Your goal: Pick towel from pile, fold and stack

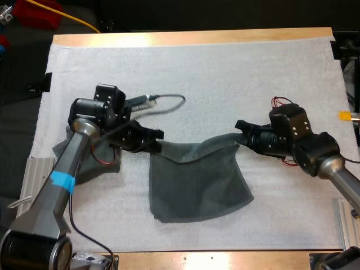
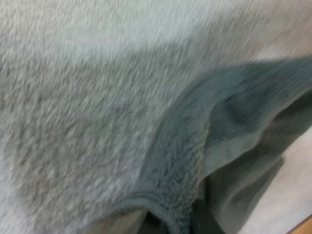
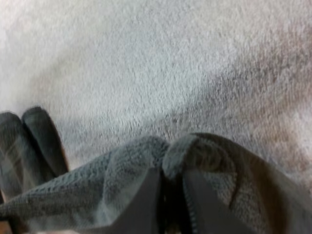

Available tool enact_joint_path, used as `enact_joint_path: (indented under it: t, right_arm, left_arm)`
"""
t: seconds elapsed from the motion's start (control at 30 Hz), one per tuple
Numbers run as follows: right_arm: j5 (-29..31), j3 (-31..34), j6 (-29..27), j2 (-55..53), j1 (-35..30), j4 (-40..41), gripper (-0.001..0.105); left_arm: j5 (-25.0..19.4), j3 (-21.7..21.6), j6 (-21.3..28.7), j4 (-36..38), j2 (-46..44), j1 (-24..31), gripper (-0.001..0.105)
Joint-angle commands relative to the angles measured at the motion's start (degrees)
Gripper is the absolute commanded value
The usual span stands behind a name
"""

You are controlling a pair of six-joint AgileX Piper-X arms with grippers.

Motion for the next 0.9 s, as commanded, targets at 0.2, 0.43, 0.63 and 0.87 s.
enact_joint_path:
  t: [0.2, 0.43, 0.63, 0.87]
  right_arm:
    - [-1.46, -0.29, 4.04, 6.21, -0.28, -6.55, 0.002]
    - [-1.46, -0.29, 7.66, 10.99, -0.28, -11.19, 0.002]
    - [-0.51, -0.29, 10.6, 13.03, -0.28, -14.51, 0.005]
    - [0.27, -0.29, 11.54, 13.02, -1.12, -21.04, 0.036]
  left_arm:
    - [4.76, -0.22, -1.77, -2.93, 5.13, 3.64, 0.0]
    - [8.51, -0.22, -3.05, -5.85, 9.59, 6.6, 0.0]
    - [10.31, -0.22, -3.17, -6.66, 12.55, 8.36, 0.021]
    - [17.0, -0.22, -7.5, -11.57, 12.59, 10.17, 0.069]
